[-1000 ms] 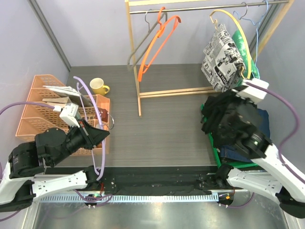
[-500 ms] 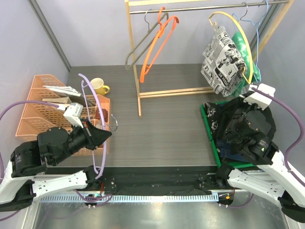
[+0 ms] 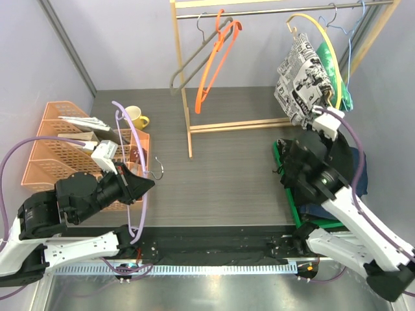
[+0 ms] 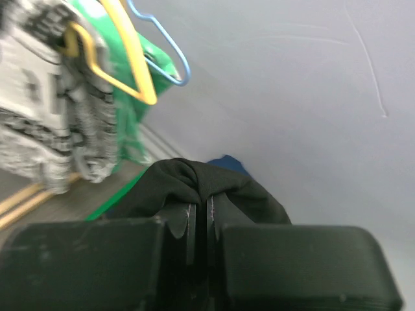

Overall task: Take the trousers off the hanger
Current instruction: Place the trousers into the basket

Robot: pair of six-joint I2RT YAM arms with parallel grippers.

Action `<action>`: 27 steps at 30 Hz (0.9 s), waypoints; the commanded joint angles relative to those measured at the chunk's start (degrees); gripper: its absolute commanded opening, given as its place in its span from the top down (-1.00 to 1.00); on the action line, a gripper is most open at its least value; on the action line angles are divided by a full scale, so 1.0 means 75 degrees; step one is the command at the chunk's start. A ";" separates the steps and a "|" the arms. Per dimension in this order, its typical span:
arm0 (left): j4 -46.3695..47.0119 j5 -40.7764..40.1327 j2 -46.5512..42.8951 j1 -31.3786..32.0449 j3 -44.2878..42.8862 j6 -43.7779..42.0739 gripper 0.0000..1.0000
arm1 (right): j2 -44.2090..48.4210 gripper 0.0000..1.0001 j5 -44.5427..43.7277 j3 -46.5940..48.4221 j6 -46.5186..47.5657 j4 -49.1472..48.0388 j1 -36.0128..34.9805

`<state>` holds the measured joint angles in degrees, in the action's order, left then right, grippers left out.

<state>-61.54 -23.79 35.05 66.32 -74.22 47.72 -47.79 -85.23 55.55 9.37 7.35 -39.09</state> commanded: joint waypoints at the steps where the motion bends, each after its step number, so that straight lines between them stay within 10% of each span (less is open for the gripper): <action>1: 0.0436 0.0078 0.0003 0.0028 0.0028 0.0058 1.00 | -0.0658 0.98 -0.0803 0.0243 -0.1941 0.0713 0.1482; 3: 0.0389 0.0043 -0.0067 0.0028 0.0051 0.0140 0.99 | -0.0799 0.98 0.0945 0.0724 -0.3586 0.2880 0.2921; 8: 0.0330 -0.0004 0.0014 0.0028 0.0029 0.0176 0.99 | -0.1232 0.98 0.3779 0.0083 -0.4565 0.2831 0.5373; 17: 0.0588 0.0102 0.0401 0.0028 -0.0007 0.0035 0.99 | -0.1936 0.91 0.5701 -0.1043 -0.4847 0.1856 0.5470; 27: 0.0834 0.0301 0.0413 0.0028 0.0157 0.0000 1.00 | -0.1902 -0.20 0.5869 -0.0283 -0.4998 0.3002 0.5599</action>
<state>-59.72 -22.28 38.06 66.32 -73.14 49.01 -64.66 -42.09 48.36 -25.87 26.59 2.44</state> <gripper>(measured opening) 0.036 0.516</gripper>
